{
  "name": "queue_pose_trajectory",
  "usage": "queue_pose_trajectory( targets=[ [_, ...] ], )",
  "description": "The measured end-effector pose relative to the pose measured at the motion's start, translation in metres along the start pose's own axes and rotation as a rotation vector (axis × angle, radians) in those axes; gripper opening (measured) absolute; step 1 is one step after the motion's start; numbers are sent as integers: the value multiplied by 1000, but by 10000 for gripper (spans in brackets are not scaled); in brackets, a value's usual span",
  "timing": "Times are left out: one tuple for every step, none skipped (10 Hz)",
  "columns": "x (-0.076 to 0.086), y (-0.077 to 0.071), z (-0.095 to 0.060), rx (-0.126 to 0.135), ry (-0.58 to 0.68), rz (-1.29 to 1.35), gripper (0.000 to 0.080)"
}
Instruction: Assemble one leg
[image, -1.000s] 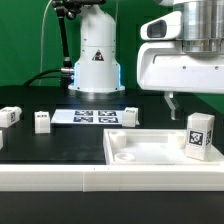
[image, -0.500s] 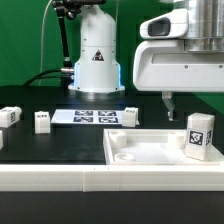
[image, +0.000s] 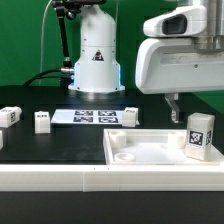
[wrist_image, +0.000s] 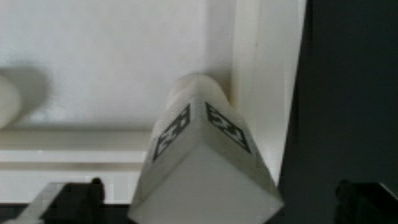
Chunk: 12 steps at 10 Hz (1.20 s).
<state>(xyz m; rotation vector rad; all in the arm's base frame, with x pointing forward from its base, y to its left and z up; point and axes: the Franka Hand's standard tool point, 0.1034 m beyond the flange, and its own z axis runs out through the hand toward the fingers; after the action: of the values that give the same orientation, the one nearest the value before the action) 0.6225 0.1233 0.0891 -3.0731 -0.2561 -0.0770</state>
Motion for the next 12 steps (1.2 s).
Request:
queue_pose_trajectory(
  targets=[
    [1,2,1,-2,26,-75,648],
    [0,4,5,-6,48,-121,648],
    [-2,5,8,-10,60,-184,648],
    [-5,5,11,-12,58,-218,648],
    [-7,4,14,-12,52,-253,648],
    [-7,5,14,-11,53,-271,648],
    [-7,5,14,-11,53,-270,648],
    [-7,5,14,-11,53,-270,637],
    [-7,5,14,-11,53,-270,637],
    [-7,5,14,-11,53,-270,467],
    [-7,5,14,-11,53,-270,286],
    [-7,5,14,-10,53,-257,289]
  ],
)
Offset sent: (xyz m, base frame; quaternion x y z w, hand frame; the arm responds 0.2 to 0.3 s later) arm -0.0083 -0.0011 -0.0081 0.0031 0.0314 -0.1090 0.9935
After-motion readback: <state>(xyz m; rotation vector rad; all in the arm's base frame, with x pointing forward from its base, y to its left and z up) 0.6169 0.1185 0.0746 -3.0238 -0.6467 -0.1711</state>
